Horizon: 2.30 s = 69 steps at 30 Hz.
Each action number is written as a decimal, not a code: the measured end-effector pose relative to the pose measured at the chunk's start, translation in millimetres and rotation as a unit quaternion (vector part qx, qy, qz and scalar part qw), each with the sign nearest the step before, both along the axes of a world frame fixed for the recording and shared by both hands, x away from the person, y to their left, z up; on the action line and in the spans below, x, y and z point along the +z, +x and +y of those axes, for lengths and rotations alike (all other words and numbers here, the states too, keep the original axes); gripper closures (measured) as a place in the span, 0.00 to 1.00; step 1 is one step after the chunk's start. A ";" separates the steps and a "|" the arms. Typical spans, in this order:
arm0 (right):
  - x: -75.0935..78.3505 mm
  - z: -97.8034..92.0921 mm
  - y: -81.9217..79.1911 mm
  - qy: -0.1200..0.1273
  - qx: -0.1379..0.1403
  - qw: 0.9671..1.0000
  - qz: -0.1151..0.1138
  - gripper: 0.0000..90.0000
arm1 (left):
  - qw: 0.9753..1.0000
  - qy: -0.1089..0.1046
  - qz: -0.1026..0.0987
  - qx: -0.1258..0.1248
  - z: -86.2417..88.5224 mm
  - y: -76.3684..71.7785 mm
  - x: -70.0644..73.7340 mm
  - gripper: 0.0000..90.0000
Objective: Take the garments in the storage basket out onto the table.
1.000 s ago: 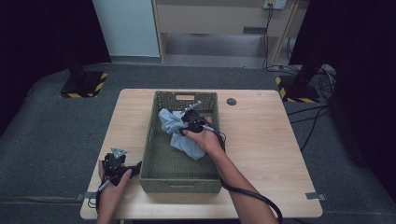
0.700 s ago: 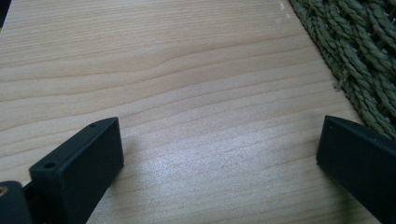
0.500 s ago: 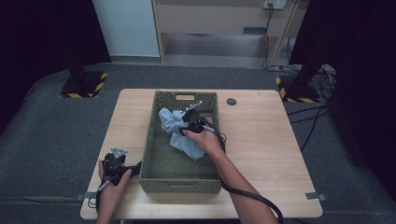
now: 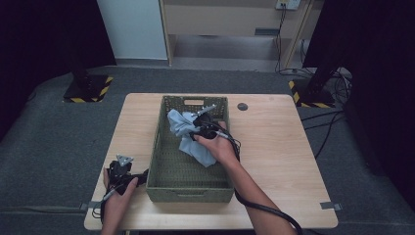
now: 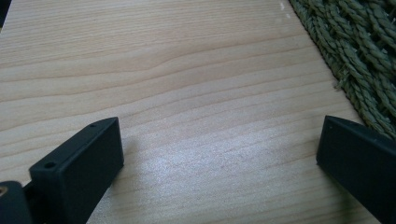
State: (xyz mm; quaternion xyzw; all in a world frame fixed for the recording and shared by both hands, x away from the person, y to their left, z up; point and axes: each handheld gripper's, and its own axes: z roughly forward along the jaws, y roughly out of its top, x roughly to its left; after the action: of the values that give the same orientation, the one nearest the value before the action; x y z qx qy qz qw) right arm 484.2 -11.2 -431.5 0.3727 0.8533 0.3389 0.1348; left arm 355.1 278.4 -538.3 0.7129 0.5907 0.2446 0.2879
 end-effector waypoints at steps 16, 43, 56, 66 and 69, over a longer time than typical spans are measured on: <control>27.4 -6.6 -13.3 0.010 0.009 1.000 -0.022 0.63 | 1.000 0.000 0.000 0.000 0.1 0.0 0.0 0.00; 61.3 -25.8 -24.8 0.029 0.005 0.997 -0.065 0.62 | 1.000 0.000 0.000 0.000 0.0 0.0 0.0 0.00; 65.9 -32.9 -28.9 0.032 0.001 0.997 -0.075 0.62 | 1.000 0.000 0.000 0.000 0.0 0.0 0.0 0.00; 75.8 -42.8 -31.3 0.044 -0.007 0.996 -0.081 0.62 | 1.000 0.000 0.000 0.000 0.0 0.0 0.0 0.00; 79.1 -46.3 -32.3 0.044 -0.009 0.995 -0.084 0.62 | 1.000 0.000 0.000 0.000 0.0 0.0 0.0 0.00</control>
State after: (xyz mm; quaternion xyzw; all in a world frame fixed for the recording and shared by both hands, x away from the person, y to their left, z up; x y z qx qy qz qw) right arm 452.0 -57.5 -352.4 0.3556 0.8200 0.4051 0.1926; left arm 355.1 278.3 -538.3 0.7130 0.5907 0.2447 0.2878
